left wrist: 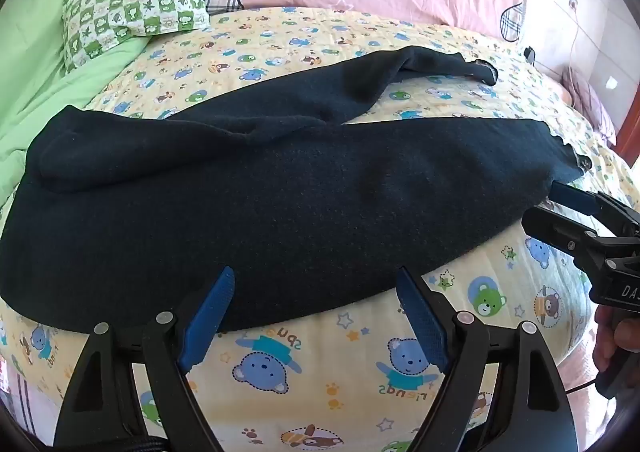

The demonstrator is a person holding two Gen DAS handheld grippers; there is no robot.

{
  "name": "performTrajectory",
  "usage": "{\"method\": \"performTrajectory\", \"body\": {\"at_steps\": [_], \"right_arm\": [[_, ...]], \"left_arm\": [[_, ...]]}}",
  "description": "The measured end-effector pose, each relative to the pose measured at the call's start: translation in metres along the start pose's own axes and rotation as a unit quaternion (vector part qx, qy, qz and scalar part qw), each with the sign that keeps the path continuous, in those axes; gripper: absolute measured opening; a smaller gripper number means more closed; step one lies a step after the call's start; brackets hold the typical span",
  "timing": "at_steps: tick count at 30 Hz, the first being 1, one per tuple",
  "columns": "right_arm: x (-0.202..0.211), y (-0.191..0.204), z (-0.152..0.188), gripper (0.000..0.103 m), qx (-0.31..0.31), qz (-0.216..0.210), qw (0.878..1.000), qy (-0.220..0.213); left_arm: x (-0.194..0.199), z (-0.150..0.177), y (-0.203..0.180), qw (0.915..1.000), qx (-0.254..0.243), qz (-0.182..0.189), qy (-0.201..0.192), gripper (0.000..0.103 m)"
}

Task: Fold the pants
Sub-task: 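Move both grippers toward the black pants' waistband and cuffs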

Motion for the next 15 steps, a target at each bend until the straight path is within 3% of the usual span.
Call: {"method": "performTrajectory", "body": {"at_steps": [15], "right_arm": [[-0.0008, -0.0026, -0.0018, 0.089, -0.005, -0.004, 1.000, 0.001]], "left_arm": [[-0.0016, -0.0058, 0.0036, 1.0000, -0.001, 0.003, 0.003, 0.084]]}}
Point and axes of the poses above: each gripper's, at about its wrist camera, not at the fingertips, and x roughly against the way its jaws point, y to its left, z to its underside, the point moved 3 cm from there along -x, roughly the way its jaws point, and after that the axes turned 10 degrees about x, right-handed, at the moved point
